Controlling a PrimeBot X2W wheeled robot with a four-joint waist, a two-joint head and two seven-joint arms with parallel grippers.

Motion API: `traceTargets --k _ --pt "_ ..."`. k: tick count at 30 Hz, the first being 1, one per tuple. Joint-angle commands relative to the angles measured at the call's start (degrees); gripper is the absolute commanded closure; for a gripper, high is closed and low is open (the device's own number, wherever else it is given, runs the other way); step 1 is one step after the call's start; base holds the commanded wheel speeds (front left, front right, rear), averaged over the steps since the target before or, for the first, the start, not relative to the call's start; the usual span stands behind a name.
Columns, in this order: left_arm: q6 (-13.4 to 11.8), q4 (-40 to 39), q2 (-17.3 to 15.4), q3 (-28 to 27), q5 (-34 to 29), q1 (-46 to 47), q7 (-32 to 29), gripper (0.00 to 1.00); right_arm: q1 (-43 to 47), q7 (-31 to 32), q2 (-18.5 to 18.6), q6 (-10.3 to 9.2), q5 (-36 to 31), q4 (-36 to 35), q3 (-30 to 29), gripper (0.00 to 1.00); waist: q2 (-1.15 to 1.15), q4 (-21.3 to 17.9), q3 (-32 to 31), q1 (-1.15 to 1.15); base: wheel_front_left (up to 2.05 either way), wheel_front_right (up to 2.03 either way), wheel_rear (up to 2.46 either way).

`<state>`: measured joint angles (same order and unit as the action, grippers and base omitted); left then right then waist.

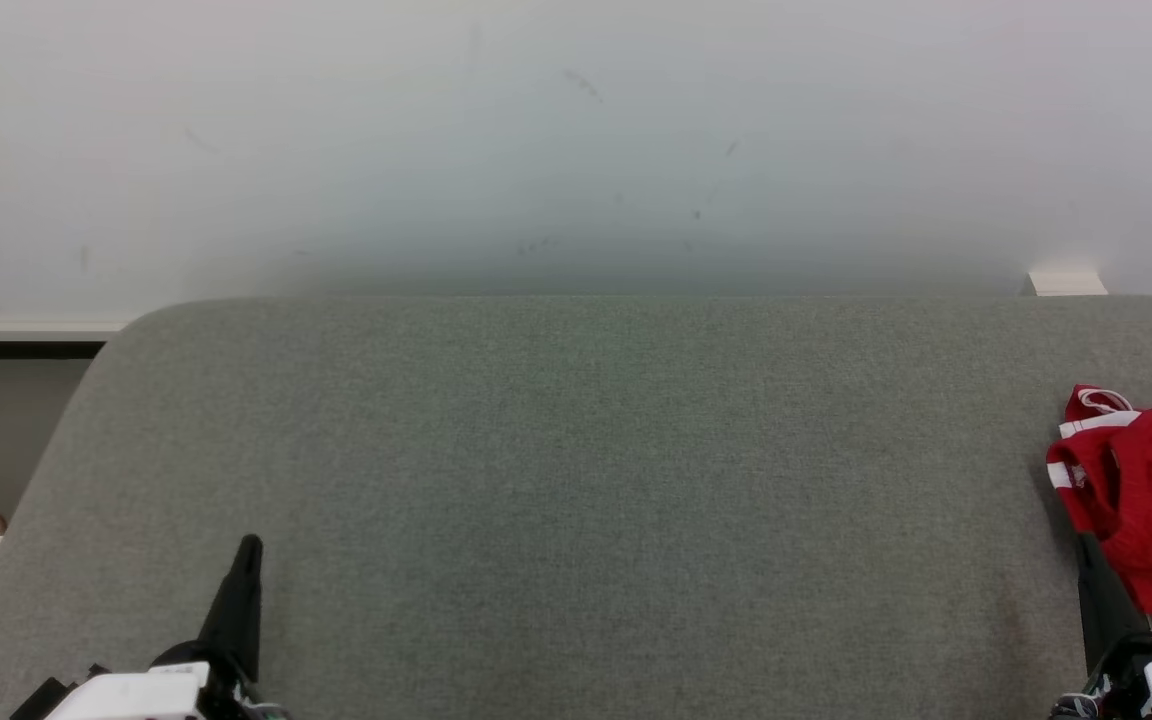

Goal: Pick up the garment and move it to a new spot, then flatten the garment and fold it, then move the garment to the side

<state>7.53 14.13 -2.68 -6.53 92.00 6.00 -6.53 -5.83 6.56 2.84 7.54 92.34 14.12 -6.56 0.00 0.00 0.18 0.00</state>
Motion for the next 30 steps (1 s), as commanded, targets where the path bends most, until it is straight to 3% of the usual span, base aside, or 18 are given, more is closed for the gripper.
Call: traceTargets --k 1,30 --pt "-0.08 -0.19 -0.38 -0.12 0.76 0.42 -0.23 1.0 -0.71 0.22 0.04 -0.1 0.06 -0.26 -0.23 1.0 0.0 0.0 0.0 0.0 0.0 0.0 0.0" --pt "-0.08 -0.19 -0.38 -0.11 0.76 0.41 -0.21 1.0 -0.7 0.18 0.05 -0.1 0.1 -0.26 -0.19 1.0 0.0 0.0 0.0 0.0 0.0 0.0 0.0"
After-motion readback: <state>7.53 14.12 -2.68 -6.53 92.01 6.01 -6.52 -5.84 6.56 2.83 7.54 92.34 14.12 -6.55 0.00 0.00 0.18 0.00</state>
